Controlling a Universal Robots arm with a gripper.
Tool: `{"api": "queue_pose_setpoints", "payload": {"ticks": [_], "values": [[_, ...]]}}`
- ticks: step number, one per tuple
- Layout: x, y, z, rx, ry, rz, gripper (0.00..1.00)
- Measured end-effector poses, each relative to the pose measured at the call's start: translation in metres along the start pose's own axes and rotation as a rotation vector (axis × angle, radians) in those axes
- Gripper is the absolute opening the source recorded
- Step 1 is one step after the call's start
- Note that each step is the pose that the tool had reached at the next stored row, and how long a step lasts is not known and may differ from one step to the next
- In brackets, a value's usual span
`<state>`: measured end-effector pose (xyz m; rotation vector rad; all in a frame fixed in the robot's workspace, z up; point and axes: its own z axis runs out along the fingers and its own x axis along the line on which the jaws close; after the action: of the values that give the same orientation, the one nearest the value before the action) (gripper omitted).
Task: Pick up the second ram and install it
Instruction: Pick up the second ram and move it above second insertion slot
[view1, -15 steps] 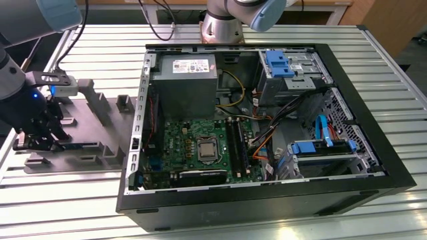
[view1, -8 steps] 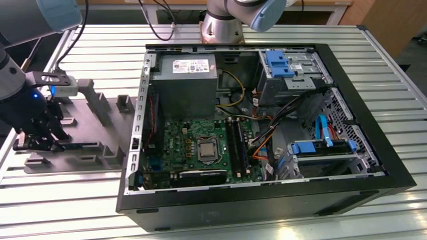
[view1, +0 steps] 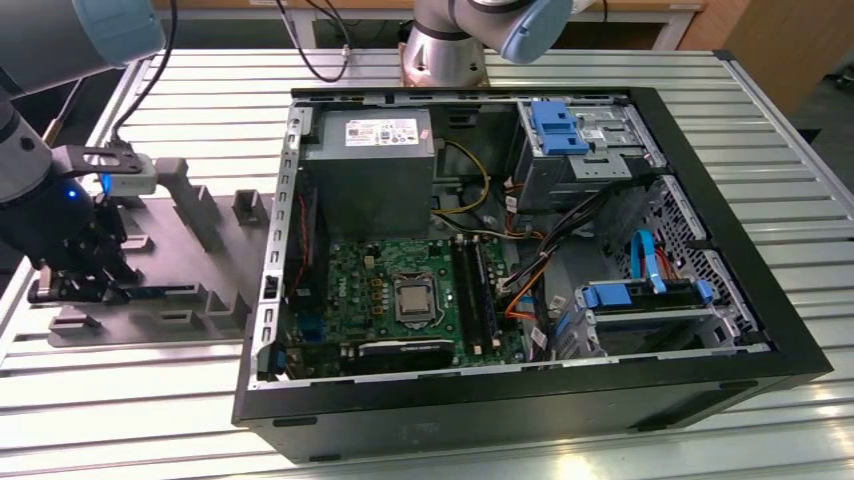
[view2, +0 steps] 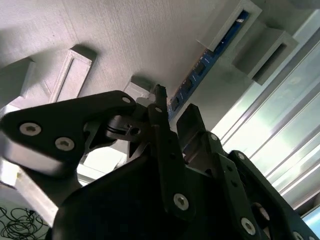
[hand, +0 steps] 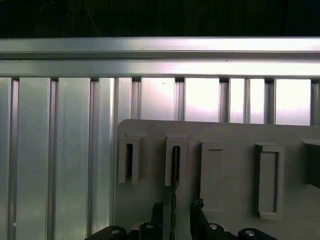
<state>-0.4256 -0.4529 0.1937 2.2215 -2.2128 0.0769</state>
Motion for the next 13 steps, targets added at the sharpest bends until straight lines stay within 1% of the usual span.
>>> {"api": "queue_pose_setpoints", "payload": {"ticks": [2, 3, 13], "values": [[0.0000, 0.0000, 0.0003, 0.0001, 0.0000, 0.000, 0.38], [0.0000, 0.0000, 0.0005, 0.0000, -0.0001, 0.000, 0.31], [-0.0001, -0.0028, 0.0044, 0.0000, 0.0000, 0.001, 0.31]]}}
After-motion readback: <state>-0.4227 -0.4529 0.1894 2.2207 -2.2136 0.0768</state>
